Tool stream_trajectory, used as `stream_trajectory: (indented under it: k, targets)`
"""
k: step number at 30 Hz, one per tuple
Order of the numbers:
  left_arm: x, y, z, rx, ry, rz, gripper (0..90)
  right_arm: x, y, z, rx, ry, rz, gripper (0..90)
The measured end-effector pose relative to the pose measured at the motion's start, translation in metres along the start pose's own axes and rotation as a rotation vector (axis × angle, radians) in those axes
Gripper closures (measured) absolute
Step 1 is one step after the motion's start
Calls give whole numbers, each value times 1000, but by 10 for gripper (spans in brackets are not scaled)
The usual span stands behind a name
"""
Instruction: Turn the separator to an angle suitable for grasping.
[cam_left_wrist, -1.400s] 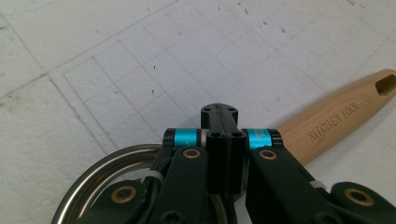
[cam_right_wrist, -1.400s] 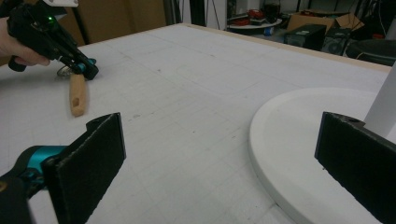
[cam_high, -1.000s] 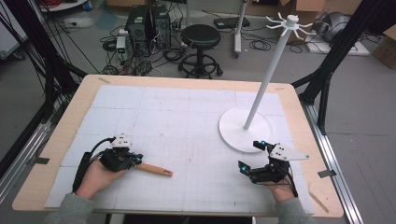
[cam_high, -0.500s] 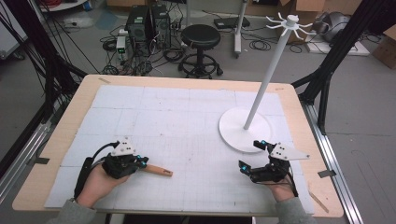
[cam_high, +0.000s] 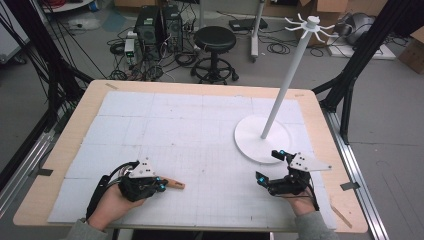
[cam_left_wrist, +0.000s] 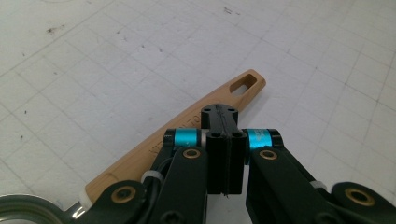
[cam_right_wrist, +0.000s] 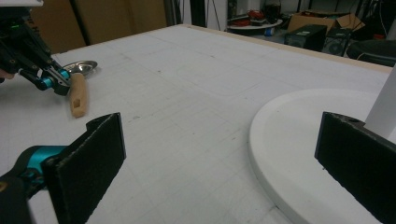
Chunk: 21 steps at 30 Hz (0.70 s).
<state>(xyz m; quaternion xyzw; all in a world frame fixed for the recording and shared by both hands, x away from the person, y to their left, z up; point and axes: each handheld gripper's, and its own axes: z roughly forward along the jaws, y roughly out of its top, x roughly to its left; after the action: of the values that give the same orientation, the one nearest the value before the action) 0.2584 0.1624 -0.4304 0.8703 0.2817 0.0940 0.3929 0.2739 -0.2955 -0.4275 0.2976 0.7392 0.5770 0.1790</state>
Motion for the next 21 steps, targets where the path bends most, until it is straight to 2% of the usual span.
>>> stream_trajectory:
  k: [10, 12, 21]
  targets:
    - [-2, -1, 4, 19, -22, 19, 898, 0, 0, 0, -2, 0, -8, 10]
    - [-3, -2, 5, 24, -43, 24, 898, 0, 0, 0, -3, -2, -9, 10]
    - [-3, -2, 10, 36, -41, 34, 898, 0, 0, -1, -1, -2, -10, 10]
